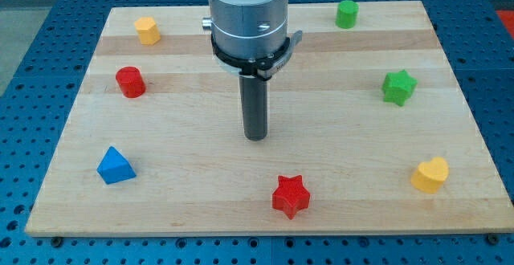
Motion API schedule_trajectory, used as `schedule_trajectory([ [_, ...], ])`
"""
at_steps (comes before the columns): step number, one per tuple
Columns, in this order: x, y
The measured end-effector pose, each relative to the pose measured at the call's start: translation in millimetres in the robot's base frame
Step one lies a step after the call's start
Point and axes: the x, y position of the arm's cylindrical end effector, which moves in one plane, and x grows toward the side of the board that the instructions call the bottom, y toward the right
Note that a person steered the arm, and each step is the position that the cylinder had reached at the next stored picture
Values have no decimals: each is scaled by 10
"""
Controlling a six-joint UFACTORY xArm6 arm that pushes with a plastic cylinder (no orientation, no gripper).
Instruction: Place the red star bottom of the red circle
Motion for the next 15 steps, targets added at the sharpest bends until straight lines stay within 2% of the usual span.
schedule_trajectory([
  [2,85,203],
  [3,476,923],
  [4,1141,1190],
  [5,1300,981],
  [6,1175,-164],
  [7,759,-173],
  [8,757,50],
  [9,981,-9],
  [10,1225,375],
  [11,871,670],
  [12,410,38],
  [13,378,-41],
  [14,667,-58],
  [15,122,-647],
])
